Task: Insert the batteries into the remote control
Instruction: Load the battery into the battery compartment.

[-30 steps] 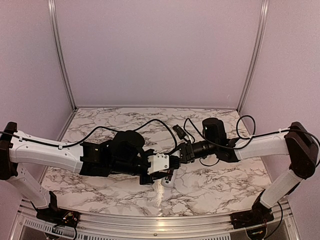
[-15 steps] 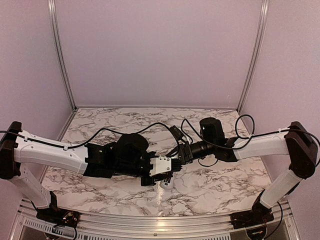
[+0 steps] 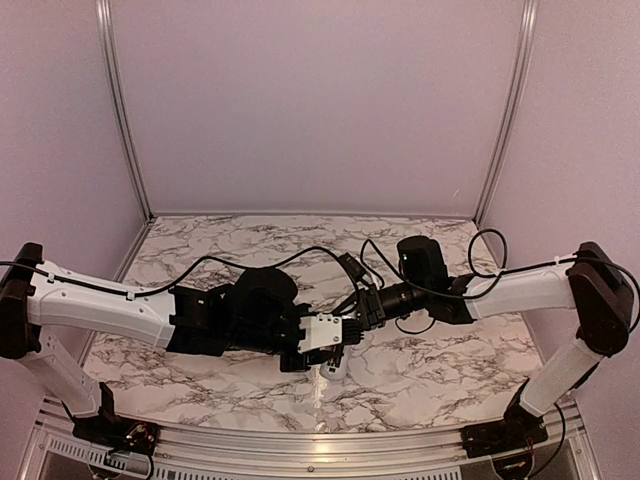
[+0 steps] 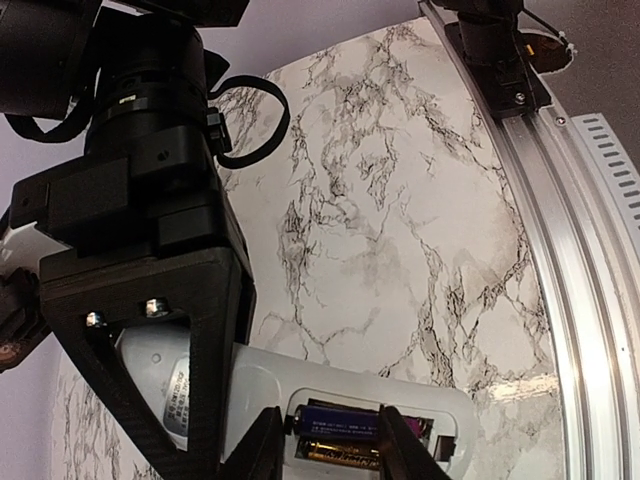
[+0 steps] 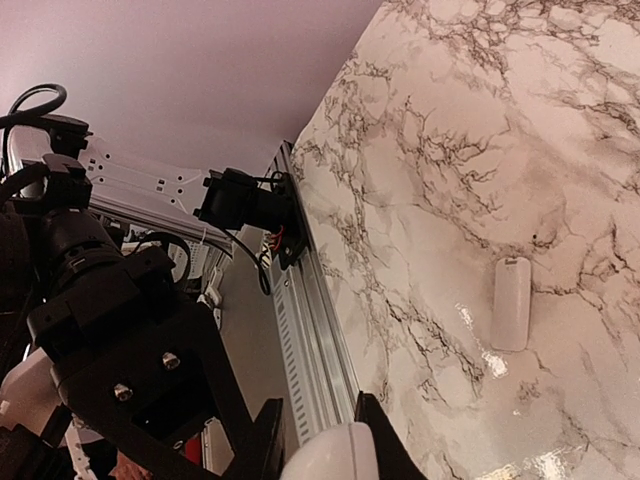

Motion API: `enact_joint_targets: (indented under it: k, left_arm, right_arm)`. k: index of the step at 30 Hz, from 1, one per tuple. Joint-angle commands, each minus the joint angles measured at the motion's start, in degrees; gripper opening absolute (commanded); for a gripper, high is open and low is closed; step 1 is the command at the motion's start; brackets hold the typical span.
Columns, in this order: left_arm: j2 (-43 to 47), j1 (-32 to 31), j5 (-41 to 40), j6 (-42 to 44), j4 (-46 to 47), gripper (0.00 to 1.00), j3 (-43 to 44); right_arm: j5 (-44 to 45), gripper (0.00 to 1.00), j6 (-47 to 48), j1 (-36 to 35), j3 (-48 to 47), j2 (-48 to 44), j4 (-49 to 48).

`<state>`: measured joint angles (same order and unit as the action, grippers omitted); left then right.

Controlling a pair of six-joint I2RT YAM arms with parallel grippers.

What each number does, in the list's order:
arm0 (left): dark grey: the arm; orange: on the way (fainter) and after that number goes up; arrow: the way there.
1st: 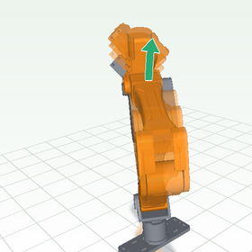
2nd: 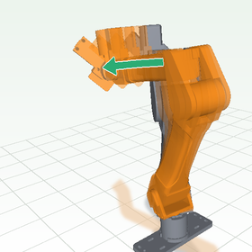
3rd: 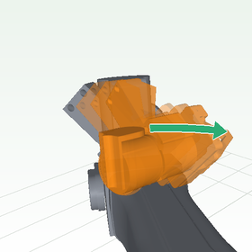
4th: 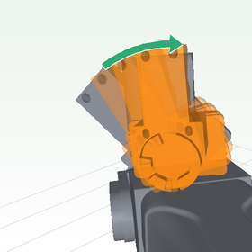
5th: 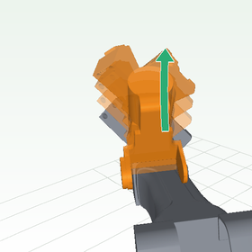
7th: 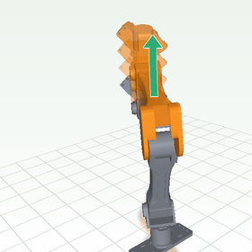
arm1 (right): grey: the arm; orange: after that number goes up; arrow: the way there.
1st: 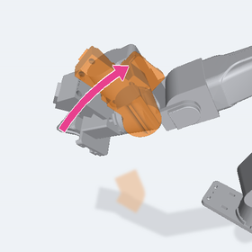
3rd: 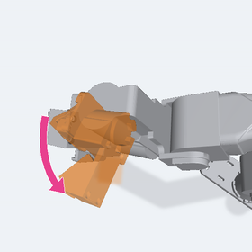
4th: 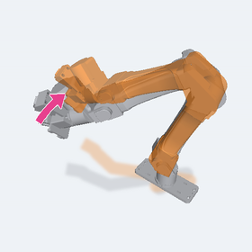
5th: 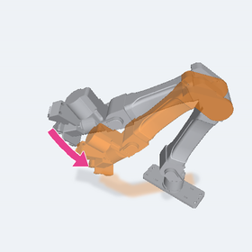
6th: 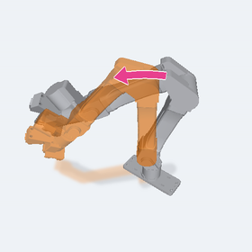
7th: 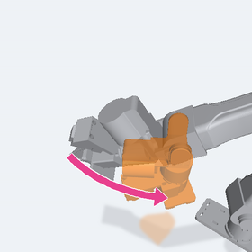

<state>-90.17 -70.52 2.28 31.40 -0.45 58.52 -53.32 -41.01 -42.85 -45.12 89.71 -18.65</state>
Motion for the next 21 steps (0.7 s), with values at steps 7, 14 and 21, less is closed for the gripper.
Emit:
enact_joint_targets:
  k: [7,14,21]
  left_arm:
    - [1.1,0.1,-4.9,1.8,-1.6,0.42,0.4]
    - [1.5,-0.1,-4.0,2.9,-1.9,0.37,0.4]
    - [0.6,-0.2,-3.7,3.3,-3.2,0.32,0.8]
  right_arm:
    - [-3.2,0.0,-3.9,-0.7,-1.0,1.0,-5.1]
    - [-2.9,0.0,-2.5,-0.7,-1.4,1.2,-3.3]
    - [-3.3,0.0,-2.2,-0.7,-1.7,1.3,-2.9]
